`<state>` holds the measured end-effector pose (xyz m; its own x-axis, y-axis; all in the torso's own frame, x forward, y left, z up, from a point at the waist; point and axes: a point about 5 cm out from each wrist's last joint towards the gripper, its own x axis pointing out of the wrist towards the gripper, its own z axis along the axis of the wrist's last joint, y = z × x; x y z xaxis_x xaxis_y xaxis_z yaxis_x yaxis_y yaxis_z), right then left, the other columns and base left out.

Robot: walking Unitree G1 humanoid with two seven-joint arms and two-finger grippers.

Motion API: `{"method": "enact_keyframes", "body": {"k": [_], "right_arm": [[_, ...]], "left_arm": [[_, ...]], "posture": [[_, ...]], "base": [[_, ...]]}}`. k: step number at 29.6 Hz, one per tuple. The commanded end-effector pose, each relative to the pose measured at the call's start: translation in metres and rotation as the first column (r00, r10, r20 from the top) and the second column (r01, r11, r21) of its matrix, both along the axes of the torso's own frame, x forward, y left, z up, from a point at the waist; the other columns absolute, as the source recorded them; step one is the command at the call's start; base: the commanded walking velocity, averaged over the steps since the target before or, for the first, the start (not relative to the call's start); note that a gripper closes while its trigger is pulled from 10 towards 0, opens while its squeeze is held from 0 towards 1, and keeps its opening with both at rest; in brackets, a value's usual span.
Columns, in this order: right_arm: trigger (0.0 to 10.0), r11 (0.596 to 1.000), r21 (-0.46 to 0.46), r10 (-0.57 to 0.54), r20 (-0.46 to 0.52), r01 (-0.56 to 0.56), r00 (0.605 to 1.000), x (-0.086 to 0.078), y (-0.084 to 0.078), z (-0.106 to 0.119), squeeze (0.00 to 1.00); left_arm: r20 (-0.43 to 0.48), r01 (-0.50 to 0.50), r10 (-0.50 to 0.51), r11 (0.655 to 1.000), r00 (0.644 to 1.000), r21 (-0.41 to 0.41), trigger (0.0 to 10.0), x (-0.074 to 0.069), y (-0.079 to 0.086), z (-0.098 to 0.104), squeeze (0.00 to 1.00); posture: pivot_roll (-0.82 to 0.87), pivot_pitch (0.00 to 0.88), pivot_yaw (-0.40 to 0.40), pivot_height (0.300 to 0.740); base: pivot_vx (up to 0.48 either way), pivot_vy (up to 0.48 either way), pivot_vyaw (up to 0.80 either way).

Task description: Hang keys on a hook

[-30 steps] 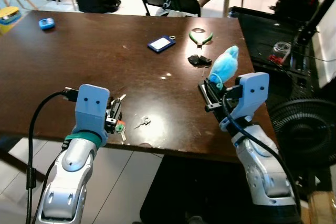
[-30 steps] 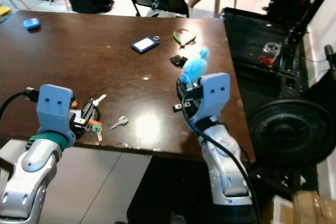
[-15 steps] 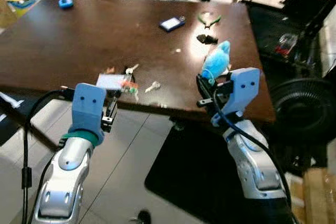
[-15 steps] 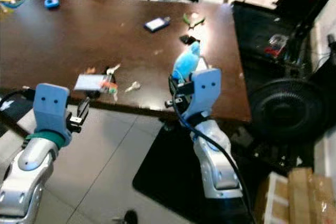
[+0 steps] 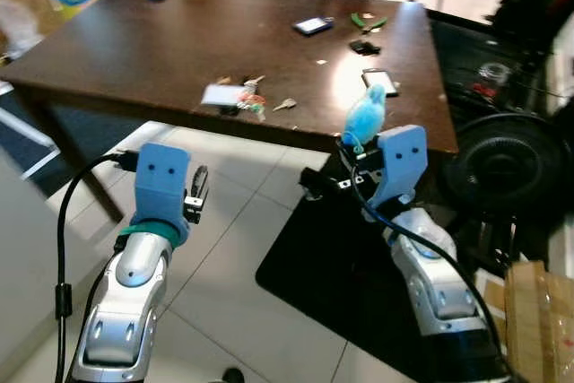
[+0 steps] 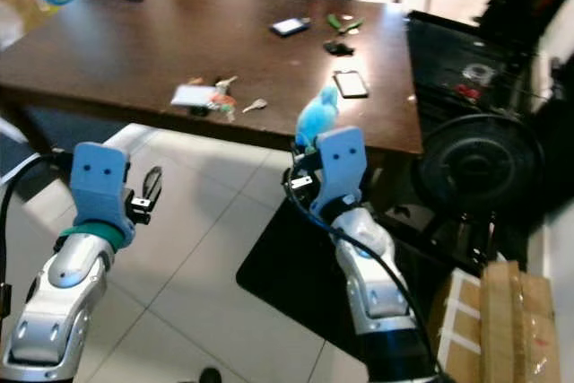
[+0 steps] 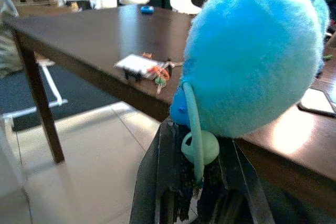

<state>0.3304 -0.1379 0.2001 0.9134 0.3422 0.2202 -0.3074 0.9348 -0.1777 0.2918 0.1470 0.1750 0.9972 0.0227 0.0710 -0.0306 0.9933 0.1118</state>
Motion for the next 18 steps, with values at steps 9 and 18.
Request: {"method": "enact_keyframes", "body": {"k": [9, 18], "right_arm": [[10.0, 0.998, -0.059, 0.021, 0.060, -0.018, 0.998, 0.010, 0.002, 0.014, 0.00], [10.0, 1.000, -0.007, 0.026, 0.135, -0.026, 0.990, 0.019, 0.007, 0.043, 0.00]], "left_arm": [[0.039, 0.035, -0.034, 0.999, 0.999, -0.018, 10.0, 0.011, -0.012, 0.008, 0.00], [0.105, 0.048, -0.047, 0.999, 0.993, -0.007, 10.0, 0.021, -0.014, 0.030, 0.00]], "posture": [[-0.11, 0.038, -0.002, 0.740], [-0.09, 0.008, 0.006, 0.740]], "base": [[-0.270, 0.000, 0.24], [0.000, 0.000, 0.79]]}}
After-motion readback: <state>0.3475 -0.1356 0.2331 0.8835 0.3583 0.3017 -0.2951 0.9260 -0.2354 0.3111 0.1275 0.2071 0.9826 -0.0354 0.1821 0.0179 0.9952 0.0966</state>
